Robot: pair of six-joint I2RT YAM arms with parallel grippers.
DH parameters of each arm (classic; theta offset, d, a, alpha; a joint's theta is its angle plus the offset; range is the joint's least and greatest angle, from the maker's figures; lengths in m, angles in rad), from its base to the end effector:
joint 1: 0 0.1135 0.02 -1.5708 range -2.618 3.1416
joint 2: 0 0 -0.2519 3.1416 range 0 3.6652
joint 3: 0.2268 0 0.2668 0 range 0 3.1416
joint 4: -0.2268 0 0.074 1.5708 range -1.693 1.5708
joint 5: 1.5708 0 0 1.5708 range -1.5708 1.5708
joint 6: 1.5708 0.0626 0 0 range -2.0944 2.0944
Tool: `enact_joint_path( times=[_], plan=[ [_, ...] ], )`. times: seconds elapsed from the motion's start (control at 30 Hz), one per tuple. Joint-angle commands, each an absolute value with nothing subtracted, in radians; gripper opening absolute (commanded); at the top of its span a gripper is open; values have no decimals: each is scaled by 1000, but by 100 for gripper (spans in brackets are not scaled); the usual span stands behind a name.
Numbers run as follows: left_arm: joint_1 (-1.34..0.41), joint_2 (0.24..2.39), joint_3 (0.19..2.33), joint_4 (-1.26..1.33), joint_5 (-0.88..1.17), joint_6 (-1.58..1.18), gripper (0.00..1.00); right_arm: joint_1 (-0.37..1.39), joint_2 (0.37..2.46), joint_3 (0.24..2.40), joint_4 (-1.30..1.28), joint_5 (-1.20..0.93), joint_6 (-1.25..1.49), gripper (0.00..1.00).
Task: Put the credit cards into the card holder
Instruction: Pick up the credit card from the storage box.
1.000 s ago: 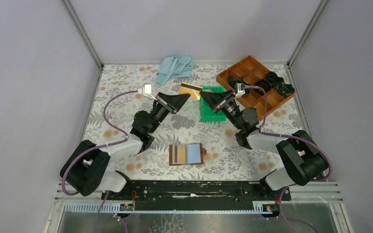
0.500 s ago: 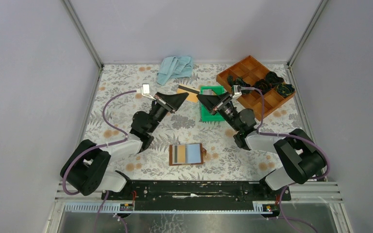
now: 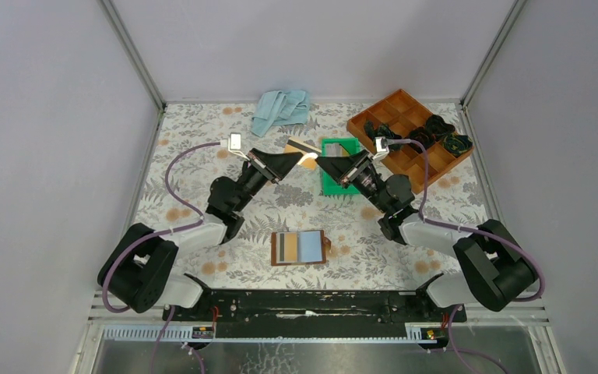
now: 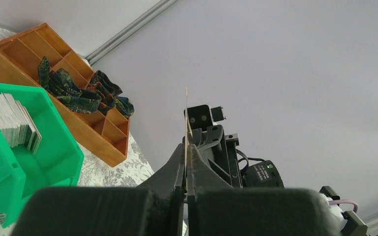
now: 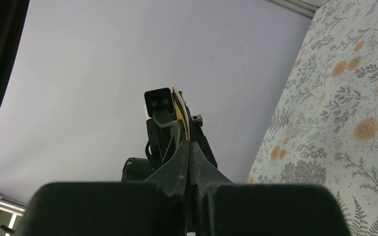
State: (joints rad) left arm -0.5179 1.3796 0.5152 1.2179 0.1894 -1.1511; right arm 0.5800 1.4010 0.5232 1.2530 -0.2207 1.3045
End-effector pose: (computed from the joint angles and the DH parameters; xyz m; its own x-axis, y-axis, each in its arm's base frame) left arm 0.2667 -0.1655 0.2489 -0.4616 -0.7692 -0.4418 0.5353 0.1556 -0.8302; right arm 0.2563 0.1843 0.2496 -0.5996 0.7326 -0.3222 -0.4813 -0.0083 0.8765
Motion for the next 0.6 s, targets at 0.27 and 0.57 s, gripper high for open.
enact_joint_path(
  times=[0.27,0.57],
  plan=[
    [-439,1378,531,1266,299,-1167,2,640,1342,522,1175,-289,1213,0],
    [-409,1406,573,1257,407,-1202,0,662,1303,522,1081,-315,1129,13]
  ],
)
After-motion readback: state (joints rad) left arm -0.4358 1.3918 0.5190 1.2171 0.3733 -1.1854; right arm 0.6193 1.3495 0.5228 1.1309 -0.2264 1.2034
